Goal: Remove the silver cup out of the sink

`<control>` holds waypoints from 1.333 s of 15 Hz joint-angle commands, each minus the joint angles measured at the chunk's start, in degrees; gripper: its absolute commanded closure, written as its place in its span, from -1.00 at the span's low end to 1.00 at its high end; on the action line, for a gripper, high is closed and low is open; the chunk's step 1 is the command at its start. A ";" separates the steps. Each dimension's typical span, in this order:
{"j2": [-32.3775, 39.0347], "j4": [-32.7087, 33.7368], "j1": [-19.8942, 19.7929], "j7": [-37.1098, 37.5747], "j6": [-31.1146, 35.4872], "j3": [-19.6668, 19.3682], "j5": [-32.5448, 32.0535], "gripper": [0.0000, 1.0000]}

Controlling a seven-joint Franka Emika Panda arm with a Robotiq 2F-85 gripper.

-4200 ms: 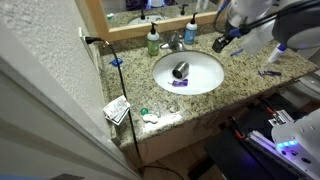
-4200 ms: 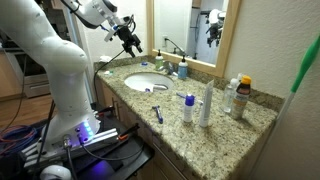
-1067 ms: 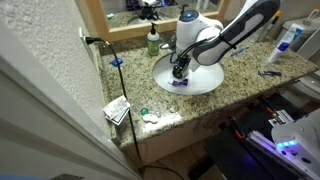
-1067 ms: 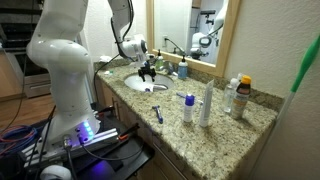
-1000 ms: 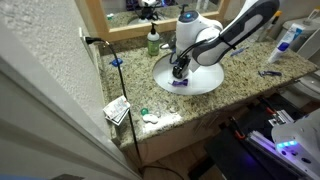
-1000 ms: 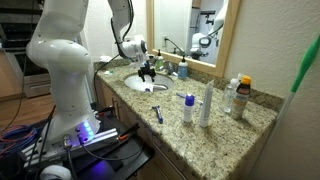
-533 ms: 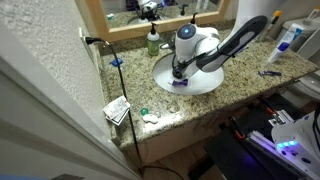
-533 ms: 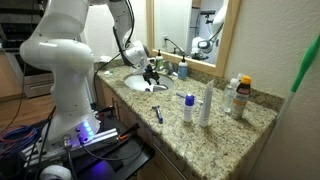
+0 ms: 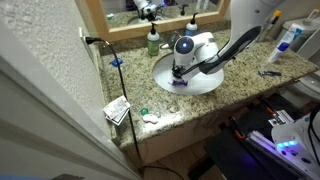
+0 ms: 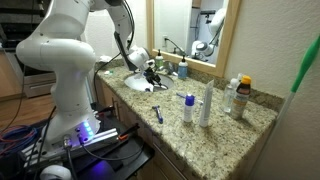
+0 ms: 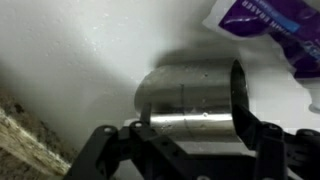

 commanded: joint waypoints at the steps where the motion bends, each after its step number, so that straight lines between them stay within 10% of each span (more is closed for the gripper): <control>1: -0.02 0.27 4.33 7.30 -2.55 -3.79 -5.79 -0.05; 9: -1.16 0.37 -5.83 16.30 -19.75 11.01 -14.84 0.98; 19: -1.52 -0.84 -16.54 8.37 -19.66 23.60 -2.04 0.97; 20: -12.61 -9.03 -20.31 2.59 -18.15 24.00 0.76 0.97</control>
